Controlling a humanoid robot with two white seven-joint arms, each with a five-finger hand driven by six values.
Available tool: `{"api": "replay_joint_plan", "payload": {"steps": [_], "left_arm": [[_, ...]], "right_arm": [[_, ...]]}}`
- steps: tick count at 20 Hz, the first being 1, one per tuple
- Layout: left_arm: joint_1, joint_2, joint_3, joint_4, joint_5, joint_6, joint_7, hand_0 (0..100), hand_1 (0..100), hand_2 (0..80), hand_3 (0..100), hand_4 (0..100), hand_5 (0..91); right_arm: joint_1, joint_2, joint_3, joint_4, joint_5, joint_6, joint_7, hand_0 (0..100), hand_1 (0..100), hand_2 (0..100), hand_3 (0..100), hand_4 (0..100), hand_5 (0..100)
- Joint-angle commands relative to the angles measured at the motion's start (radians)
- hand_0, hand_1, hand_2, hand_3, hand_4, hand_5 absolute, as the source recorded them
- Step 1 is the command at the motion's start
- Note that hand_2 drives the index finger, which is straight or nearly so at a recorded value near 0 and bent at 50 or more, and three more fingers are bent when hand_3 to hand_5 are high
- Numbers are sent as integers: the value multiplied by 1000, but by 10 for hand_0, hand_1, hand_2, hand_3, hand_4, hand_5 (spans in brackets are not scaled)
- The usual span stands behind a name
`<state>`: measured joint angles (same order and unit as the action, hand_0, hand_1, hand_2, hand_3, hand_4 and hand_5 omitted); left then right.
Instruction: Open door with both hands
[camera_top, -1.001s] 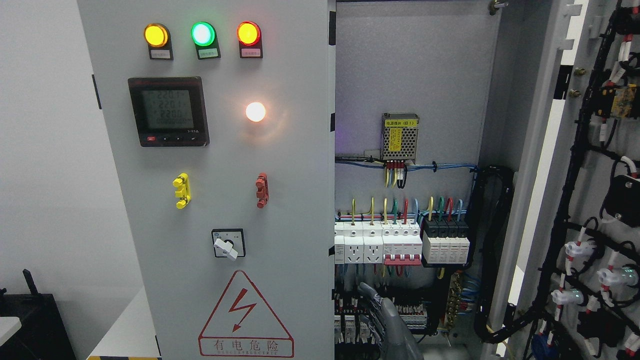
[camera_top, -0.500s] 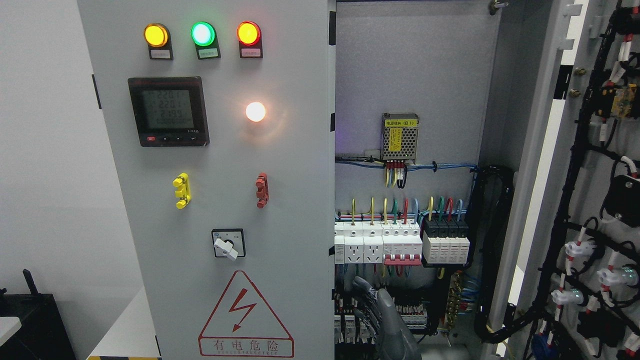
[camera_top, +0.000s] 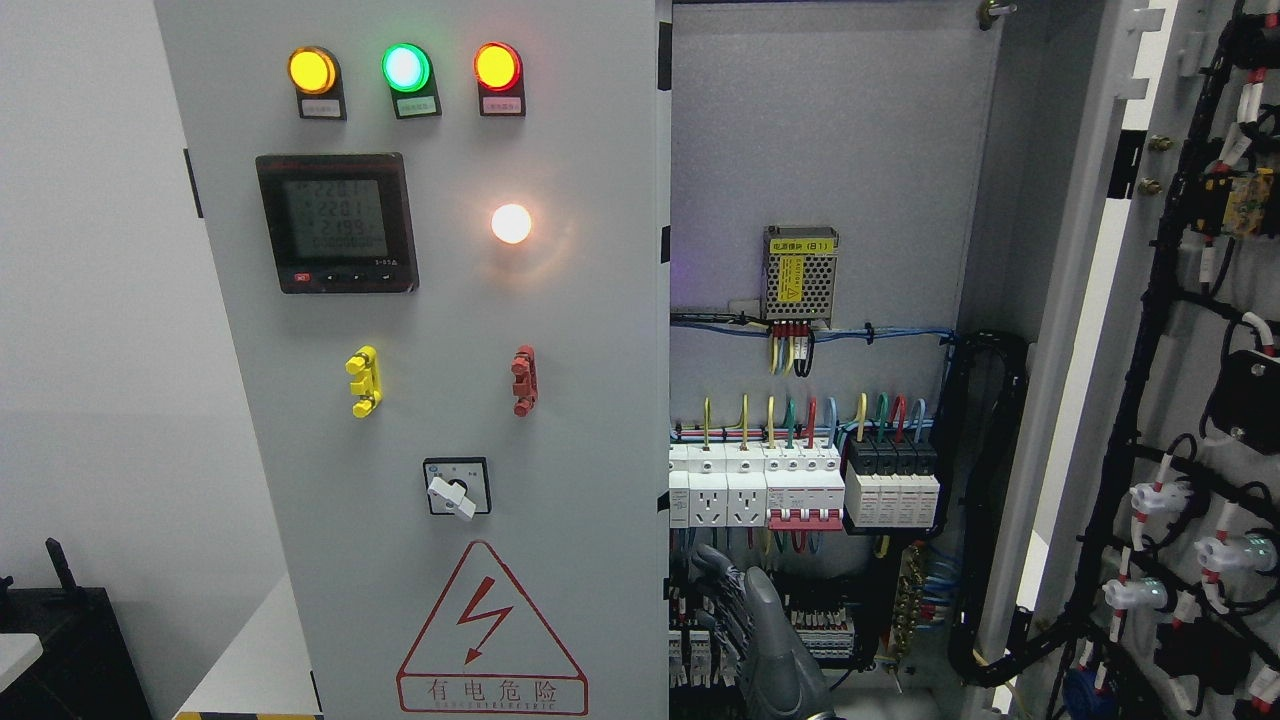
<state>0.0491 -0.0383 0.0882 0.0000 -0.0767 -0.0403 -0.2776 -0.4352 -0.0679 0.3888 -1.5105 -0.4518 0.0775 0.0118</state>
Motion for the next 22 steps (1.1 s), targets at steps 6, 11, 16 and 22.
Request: {"api": "replay_joint_plan", "payload": {"steps": [6,11,16,22], "left_arm": [[0,0,1,-3,0,2,0,0,0,0,0,32,0],[0,0,-1,-3,0,0,0,0,0,0,0,32,0],[0,0,-1,-3,0,0,1,0,0,0,0,32,0],[0,0,1,-3,0,0,1,0,0,0,0,32,0]], "right_arm": [[-16,-12,35,36,-15,-1,2,0,0,0,0,0,0],[-30,-26,48,36,-63,-1,2,0,0,0,0,0,0],[-42,-27,62,36,-65,-1,2,0,0,0,0,0,0],[-65,-29,68,53,-65,-1,43,0,0,0,0,0,0]]}}
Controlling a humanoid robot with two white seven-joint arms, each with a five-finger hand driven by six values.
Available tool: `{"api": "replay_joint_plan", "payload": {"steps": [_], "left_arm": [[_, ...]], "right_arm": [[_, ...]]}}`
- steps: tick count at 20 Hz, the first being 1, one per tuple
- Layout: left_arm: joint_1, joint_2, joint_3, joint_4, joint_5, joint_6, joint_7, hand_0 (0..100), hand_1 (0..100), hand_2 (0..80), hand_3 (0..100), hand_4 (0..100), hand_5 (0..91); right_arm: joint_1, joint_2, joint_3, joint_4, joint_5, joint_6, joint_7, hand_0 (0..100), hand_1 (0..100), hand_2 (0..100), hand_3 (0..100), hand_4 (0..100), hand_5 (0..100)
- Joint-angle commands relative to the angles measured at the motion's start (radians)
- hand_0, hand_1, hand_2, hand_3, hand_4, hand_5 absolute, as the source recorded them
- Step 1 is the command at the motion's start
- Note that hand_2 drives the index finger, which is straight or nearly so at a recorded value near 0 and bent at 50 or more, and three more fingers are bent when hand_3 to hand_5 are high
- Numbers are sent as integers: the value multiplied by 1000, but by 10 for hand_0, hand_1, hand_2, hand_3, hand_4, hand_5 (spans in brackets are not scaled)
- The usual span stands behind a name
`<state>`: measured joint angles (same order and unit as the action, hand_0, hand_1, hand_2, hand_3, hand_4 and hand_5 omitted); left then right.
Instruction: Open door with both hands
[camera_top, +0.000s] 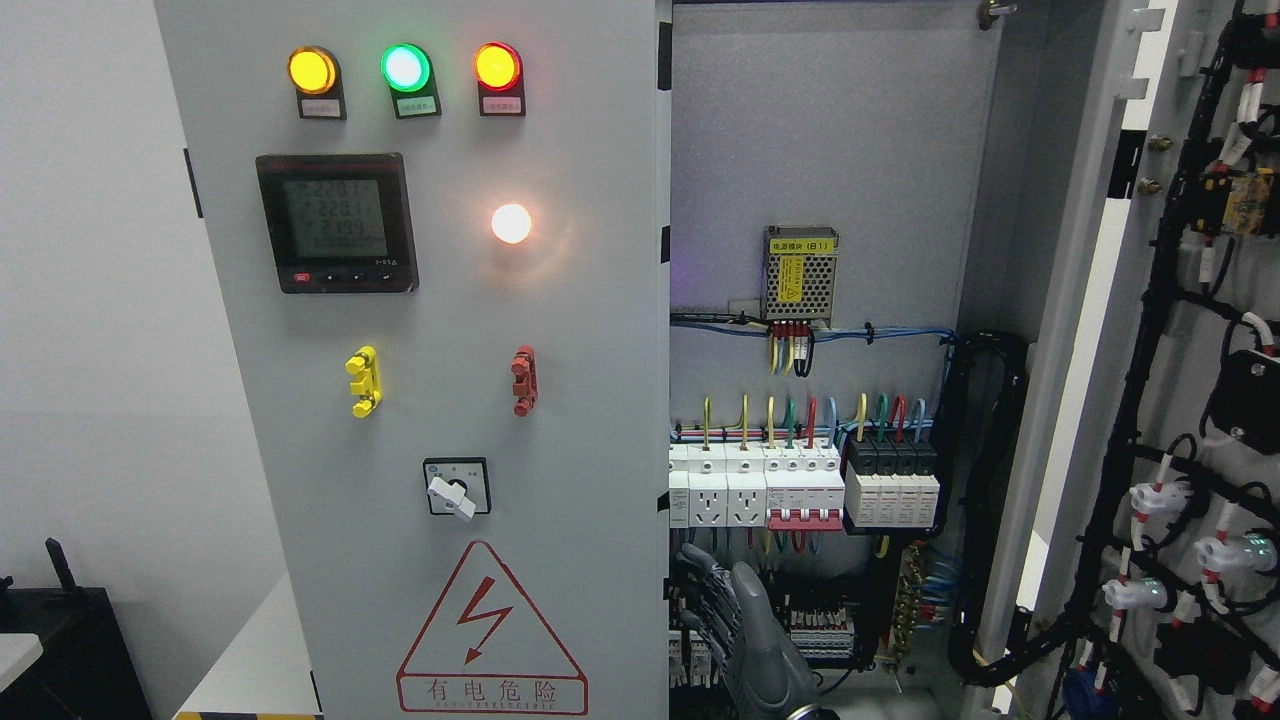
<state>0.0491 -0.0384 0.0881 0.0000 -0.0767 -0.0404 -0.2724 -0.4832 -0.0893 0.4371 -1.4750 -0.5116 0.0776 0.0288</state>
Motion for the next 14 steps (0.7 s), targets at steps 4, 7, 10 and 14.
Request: {"api": "replay_joint_plan", "payload": {"steps": [4,7,10,14], "left_arm": [[0,0,1,-3,0,1,-4,0,0,0,0,32,0],[0,0,1,-3,0,1,-5,0,0,0,0,32,0],[0,0,-1,-3,0,1,-5,0,0,0,0,32,0],[0,0,-1,-3,0,1,-5,0,0,0,0,32,0]], "right_arm": [[-26,-7,20,30,-5,-1,43,0,0,0,0,0,0],[-40,-18,20,47,-5,-4,46,0,0,0,0,0,0],[-54,-20,17,61,-7,-6,48,0,0,0,0,0,0],[-60,-20,18,81,-7,-9,49,0,0,0,0,0,0]]}}
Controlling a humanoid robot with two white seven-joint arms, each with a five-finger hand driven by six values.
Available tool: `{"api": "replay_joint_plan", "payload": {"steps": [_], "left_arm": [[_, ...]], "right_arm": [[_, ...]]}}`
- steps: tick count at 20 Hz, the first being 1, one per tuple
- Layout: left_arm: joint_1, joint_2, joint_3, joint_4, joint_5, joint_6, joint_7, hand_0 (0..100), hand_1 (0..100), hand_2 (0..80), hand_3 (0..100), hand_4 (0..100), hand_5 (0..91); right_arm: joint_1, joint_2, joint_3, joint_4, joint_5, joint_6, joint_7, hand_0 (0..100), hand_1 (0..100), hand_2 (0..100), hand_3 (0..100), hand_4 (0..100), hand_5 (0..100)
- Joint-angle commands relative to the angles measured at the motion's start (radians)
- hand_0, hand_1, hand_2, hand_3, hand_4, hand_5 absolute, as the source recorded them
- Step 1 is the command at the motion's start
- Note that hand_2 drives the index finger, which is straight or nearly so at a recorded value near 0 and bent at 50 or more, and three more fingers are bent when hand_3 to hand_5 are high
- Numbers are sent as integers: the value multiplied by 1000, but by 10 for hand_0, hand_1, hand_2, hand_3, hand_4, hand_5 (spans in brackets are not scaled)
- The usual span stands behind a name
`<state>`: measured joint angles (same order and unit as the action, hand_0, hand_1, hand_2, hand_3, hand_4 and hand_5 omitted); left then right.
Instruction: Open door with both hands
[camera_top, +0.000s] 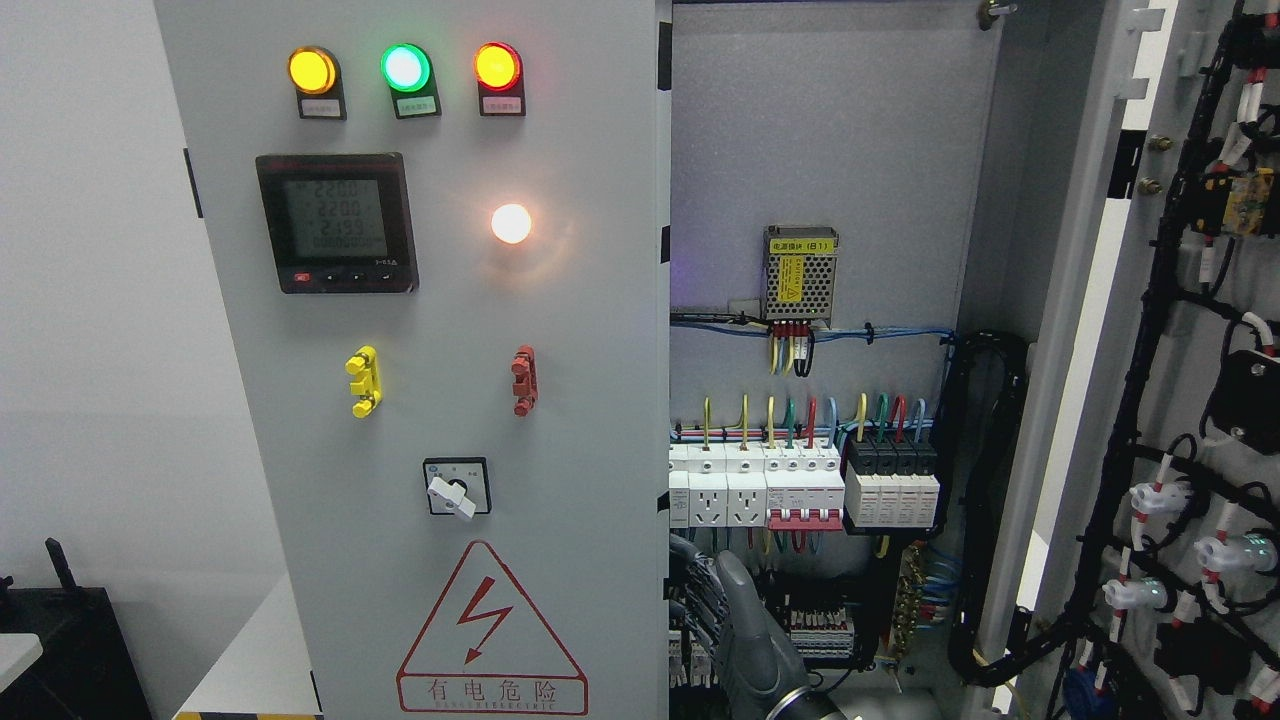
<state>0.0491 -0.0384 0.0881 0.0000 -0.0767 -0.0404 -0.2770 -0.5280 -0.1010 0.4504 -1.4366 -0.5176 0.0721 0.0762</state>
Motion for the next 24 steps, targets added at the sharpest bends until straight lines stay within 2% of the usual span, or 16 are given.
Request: {"api": "replay_joint_plan", "payload": {"steps": [1,9,11,15,18,24], "left_arm": [[0,0,1,-3,0,0,-1,0,0,0,0,32,0],[0,0,-1,-3,0,0,-1,0,0,0,0,32,0],[0,0,-1,-3,0,0,-1,0,0,0,0,32,0],[0,0,-1,-3,0,0,-1,0,0,0,0,32,0],[0,0,-1,-3,0,1,-1,0,0,0,0,32,0],[0,0,1,-3,0,0,-1,0,0,0,0,33,0]], "right_arm": [[-15,-9,5,42,-1,-3,2,0,0,0,0,0,0],[-44,-28,7,59,-44,-2,5,0,0,0,0,0,0],[-44,-28,7,59,-44,0,42,0,0,0,0,0,0],[-44,-29,8,59,-44,2,62,0,0,0,0,0,0],[-50,-29,7,59,-44,2,106,0,0,0,0,0,0],[-61,-45,7,62,-64,5,116,0,0,0,0,0,0]]}}
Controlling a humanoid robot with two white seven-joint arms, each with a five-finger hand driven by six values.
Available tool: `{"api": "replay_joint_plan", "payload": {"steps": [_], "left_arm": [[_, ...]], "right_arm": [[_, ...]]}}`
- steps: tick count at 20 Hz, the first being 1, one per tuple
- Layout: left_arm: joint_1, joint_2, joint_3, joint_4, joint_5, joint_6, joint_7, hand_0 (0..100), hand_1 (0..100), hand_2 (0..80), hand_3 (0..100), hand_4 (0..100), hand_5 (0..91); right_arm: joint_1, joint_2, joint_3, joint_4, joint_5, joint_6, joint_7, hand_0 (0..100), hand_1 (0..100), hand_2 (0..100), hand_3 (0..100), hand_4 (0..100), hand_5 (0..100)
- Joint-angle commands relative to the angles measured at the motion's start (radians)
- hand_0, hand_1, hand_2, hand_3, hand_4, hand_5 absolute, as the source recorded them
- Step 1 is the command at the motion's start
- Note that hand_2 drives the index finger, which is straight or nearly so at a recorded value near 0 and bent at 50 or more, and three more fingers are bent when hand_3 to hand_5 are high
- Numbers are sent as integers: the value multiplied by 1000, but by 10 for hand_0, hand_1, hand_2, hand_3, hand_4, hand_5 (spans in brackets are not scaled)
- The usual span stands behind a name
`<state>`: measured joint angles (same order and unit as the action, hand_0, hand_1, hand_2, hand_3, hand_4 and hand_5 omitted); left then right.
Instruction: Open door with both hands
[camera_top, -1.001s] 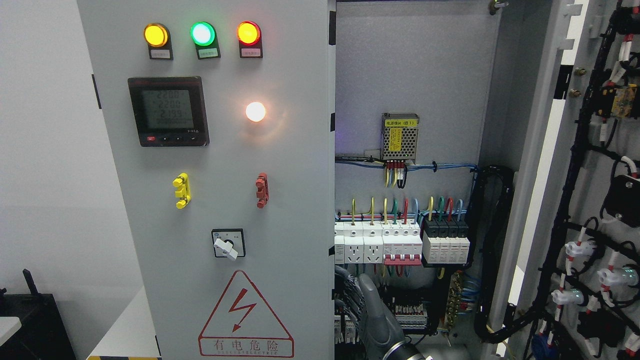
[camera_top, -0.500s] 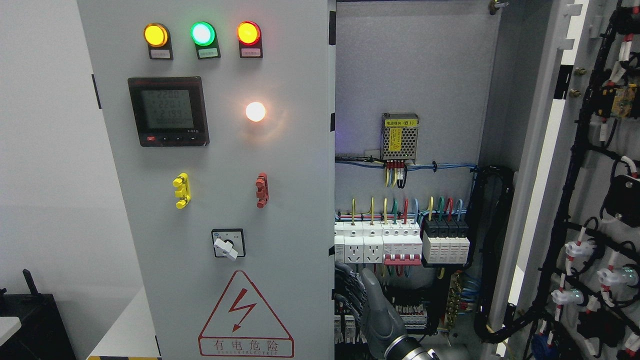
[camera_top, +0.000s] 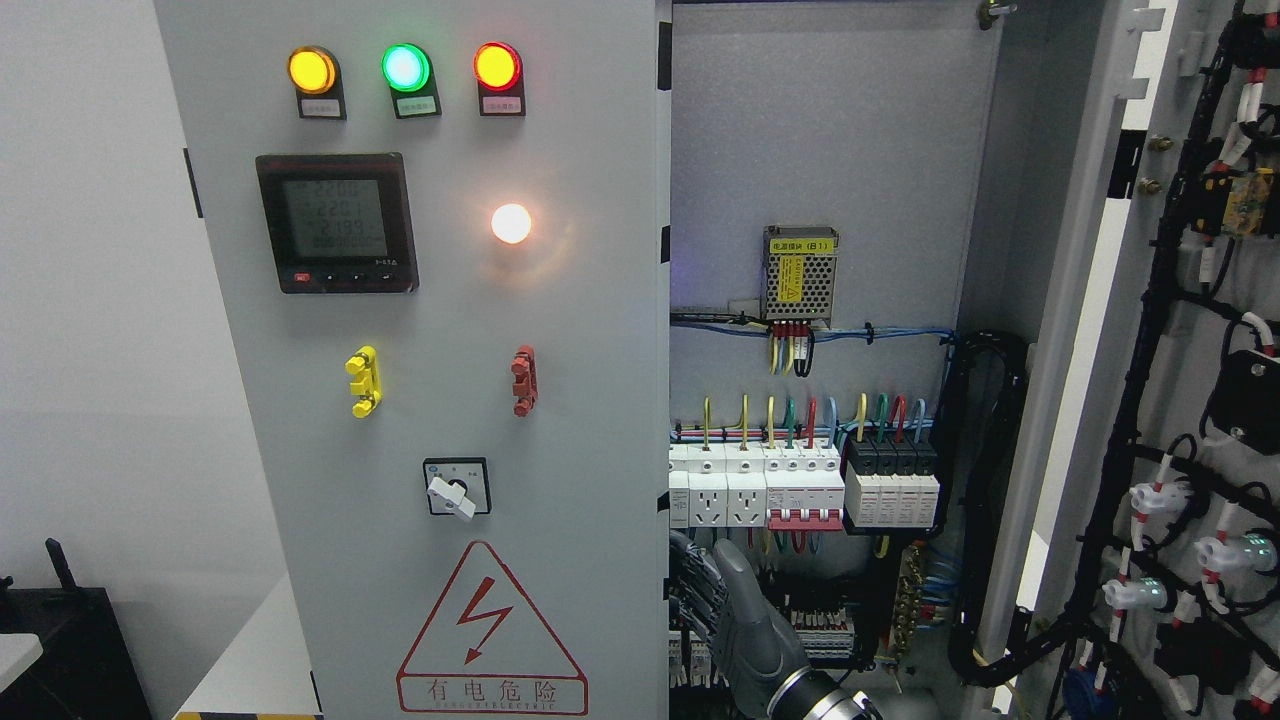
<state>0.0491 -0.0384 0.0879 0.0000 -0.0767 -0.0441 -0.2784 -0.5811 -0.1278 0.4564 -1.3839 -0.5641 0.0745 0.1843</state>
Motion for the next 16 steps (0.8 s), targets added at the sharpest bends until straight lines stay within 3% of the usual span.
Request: {"api": "replay_joint_plan", "payload": {"steps": [1,3,10,16], "left_arm": [[0,0,0,-3,0,4,1,0,0,0,0,33,0],[0,0,0,-3,0,4,2,0,0,0,0,33,0],[0,0,0,-3,0,4,1,0,0,0,0,33,0],[0,0,0,-3,0,4,1,0,0,0,0,33,0]], "right_arm": [[-9,-21,1,9,-26,2,21,0,0,0,0,0,0],[-11,-27,1,8,-33,4,46,0,0,0,0,0,0],[-19,-30,2,9,-48,10,75,0,0,0,0,0,0],[-31,-29,2,9,-62,47,78,0,0,0,0,0,0]]}}
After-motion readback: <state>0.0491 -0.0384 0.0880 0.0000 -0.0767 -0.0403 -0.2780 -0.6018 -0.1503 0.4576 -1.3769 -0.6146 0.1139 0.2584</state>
